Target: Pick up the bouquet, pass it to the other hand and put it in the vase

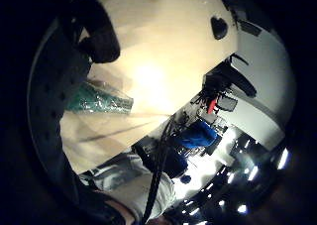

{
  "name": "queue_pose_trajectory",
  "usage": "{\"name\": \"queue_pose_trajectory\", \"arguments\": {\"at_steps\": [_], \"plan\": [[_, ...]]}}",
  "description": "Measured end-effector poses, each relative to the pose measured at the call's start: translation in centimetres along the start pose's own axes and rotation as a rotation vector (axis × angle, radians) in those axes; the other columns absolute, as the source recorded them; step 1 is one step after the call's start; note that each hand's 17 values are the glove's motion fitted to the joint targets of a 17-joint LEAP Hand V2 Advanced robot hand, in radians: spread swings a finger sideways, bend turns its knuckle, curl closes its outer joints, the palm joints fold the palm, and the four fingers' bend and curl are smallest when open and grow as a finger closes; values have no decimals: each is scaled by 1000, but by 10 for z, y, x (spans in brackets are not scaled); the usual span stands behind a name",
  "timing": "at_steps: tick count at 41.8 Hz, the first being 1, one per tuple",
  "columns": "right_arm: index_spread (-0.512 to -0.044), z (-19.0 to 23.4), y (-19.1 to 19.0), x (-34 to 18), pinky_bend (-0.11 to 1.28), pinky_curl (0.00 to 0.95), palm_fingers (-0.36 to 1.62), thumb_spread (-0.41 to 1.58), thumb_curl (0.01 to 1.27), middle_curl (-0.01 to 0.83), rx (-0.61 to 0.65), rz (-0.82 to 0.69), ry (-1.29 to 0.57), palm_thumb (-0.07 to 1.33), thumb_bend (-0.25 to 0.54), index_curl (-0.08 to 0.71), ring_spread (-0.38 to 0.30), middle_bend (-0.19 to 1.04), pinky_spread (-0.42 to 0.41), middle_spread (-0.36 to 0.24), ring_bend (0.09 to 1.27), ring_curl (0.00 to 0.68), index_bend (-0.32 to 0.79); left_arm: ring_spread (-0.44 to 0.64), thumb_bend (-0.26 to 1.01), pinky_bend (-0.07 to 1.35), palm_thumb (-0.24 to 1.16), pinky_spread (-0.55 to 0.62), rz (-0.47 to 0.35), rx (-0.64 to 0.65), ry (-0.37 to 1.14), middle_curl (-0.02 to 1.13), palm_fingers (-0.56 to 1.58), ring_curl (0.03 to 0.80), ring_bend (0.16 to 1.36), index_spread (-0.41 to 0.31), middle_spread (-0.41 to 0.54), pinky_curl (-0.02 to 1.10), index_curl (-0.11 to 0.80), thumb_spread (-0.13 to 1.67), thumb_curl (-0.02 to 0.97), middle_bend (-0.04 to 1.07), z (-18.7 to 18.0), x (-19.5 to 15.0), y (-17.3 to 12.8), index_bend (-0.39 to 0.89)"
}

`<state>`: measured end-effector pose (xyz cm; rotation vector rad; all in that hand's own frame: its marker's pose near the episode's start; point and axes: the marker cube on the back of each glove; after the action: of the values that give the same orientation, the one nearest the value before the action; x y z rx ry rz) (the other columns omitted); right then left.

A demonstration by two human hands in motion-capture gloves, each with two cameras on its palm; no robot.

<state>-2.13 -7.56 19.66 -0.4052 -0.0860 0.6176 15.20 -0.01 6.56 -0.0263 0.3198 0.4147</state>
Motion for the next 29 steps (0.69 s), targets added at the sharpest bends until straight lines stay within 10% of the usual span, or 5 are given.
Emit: {"name": "queue_pose_trajectory", "arguments": {"at_steps": [6,11,17,29], "plan": [[-258,5,-8,10,523,340,1234,1188,373,490,31,-42,-105,981,166,277,-239,441,-215,-189,603,401,94,477,-18,334,516,418,-16,-32,32,337,77,239,490,63,343,334,299,1114,304,194,6,-2,-9,129],[-250,13,-18,15,621,384,1318,1198,375,524,340,-50,-209,998,157,269,-227,493,-238,-193,784,464,88,476,-20,343,508,418,-48,-79,-2,337,69,245,504,61,346,337,291,1123,301,195,4,-12,-19,131],[-238,9,-23,14,694,451,1553,1128,330,613,536,-76,-479,845,17,375,-212,716,-215,-190,918,540,380,473,-22,345,498,417,-61,-77,74,331,79,249,515,56,353,338,296,1134,299,181,-2,-17,-37,165],[-219,-52,29,-5,809,534,1418,1145,355,681,495,-155,-938,947,25,502,-193,880,-202,-174,1045,608,556,456,-18,332,509,409,-84,117,311,331,109,254,523,82,345,336,304,1149,303,192,-14,-14,-81,157]]}}
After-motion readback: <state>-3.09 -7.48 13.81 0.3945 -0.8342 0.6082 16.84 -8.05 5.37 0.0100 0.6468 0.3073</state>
